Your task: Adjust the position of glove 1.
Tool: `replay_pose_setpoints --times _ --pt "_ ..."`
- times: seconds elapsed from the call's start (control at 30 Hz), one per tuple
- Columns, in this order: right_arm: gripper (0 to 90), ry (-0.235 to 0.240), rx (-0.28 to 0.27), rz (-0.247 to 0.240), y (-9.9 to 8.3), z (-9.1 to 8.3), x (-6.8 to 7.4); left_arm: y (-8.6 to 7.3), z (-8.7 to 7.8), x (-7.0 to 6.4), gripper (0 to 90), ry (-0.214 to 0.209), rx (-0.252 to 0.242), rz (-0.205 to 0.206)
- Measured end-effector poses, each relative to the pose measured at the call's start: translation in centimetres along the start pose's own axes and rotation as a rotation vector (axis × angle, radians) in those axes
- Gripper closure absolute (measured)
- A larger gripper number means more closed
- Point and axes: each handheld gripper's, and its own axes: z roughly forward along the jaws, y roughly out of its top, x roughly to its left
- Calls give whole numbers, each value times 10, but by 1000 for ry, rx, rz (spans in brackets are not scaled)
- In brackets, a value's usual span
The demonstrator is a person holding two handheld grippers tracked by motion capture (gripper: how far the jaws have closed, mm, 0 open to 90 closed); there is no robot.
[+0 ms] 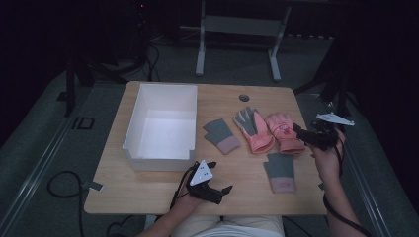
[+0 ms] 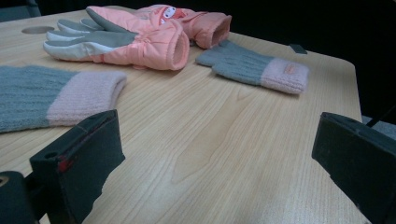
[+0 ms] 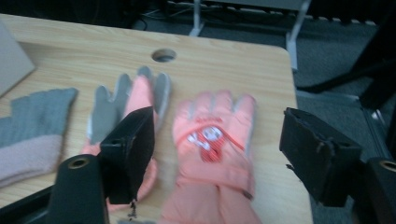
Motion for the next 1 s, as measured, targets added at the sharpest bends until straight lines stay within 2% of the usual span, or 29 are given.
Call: replay_pose_setpoints --times 0.43,0.47,0.7,0.87,1.0 --pt "363 128 -16 -96 27 21 47 0 0 0 14 -4 -1 2" --pt "363 128 -16 -96 27 21 47 0 0 0 15 -4 -1 2" --pt "450 213 24 -150 29 41 76 0 0 -1 15 -1 3 13" --pt "475 286 54 -191 28 54 97 0 0 -1 15 -4 1 13" --pt "487 323 74 -229 26 65 113 0 0 -1 15 -7 0 13"
